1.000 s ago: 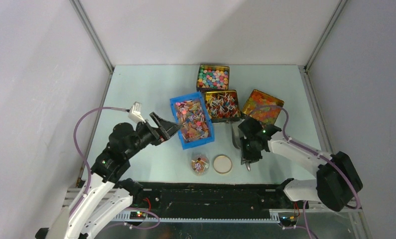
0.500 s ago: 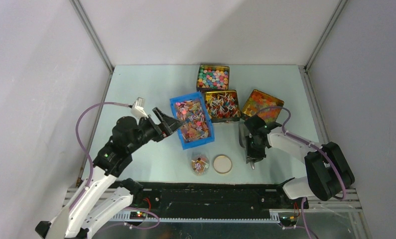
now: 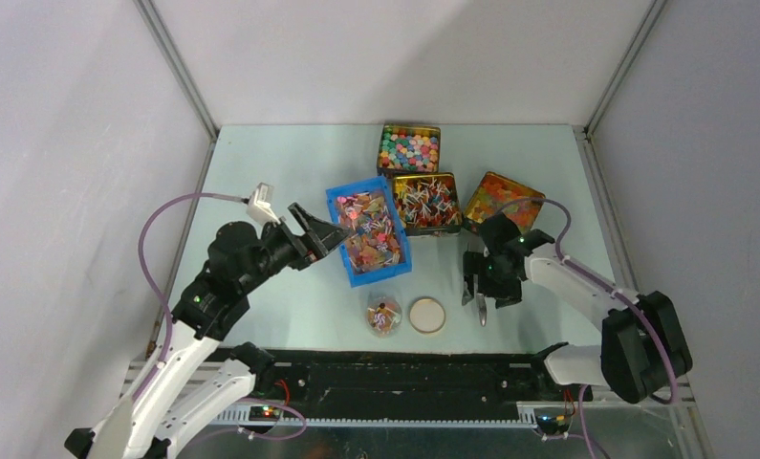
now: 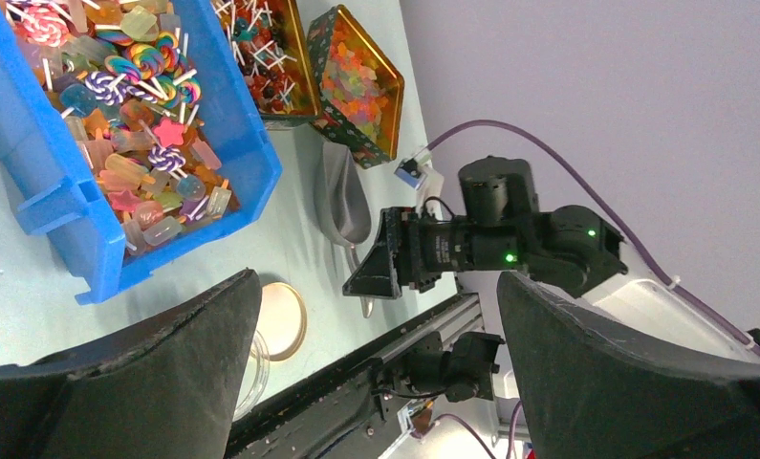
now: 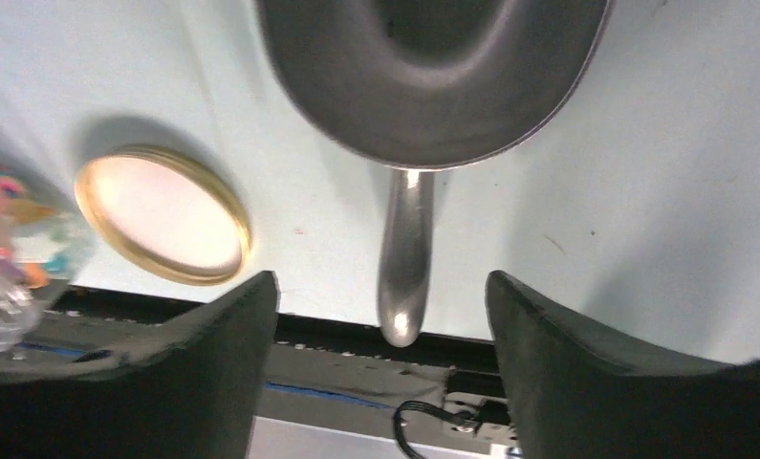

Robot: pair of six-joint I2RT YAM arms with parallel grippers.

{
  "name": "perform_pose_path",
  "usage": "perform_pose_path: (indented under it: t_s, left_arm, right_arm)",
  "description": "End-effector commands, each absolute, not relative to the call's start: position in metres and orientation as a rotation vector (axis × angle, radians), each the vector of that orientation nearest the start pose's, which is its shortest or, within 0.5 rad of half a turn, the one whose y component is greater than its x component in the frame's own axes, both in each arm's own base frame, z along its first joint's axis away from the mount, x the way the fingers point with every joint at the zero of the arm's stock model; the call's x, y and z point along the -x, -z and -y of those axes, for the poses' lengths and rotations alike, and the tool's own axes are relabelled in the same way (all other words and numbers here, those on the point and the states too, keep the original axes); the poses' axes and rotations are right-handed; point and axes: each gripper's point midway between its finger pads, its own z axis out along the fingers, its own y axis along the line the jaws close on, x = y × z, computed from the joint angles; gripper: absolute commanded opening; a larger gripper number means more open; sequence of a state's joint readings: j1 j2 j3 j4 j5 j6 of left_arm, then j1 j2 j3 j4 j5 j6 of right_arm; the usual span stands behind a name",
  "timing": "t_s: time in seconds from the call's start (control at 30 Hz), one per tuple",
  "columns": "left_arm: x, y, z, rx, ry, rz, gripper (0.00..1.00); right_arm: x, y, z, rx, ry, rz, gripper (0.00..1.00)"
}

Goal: Pack the candies
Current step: Place the spatula at the center of the board, then pick up the bottle lid at the center of the board.

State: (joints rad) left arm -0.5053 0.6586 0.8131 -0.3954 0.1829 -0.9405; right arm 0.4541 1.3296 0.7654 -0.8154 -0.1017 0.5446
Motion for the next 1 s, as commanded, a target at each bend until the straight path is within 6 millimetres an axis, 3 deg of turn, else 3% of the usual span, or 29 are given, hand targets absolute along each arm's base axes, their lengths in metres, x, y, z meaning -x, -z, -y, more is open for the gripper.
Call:
perform_pose_path:
  t_s: [0.0,0.17,0.37,0.77,0.97]
  left_arm:
    - [-0.205,-0.303,0.184,0.254,1.143,-1.914,1.0]
    - [-0.205,-0.299,0.186,0.249,1.145,-1.926,1.0]
    - [-0.205,-0.293,0.187,0.255,1.148,-1.941,1.0]
    - [-0.203,-0.288,0.185,0.265,1.138,-1.952,1.0]
    - [-0.204,-0.289,0.183,0.273,1.136,-1.943,1.0]
  right_arm:
    - [-0.188,-0.079,-0.14,-0.077,-0.358,-2.884,0.9]
    - [-0.189,-0.103,-0.155,0.094,-0.357,-2.811,0.93]
    - [-0.172,-0.108,-0.187,0.386,-0.305,-2.746,0.86]
    - [-0.137,-0.066,-0.242,0.843,-0.242,-2.695,0.7]
    - [-0.135,-0.054,-0.26,0.975,-0.245,-2.632,0.67]
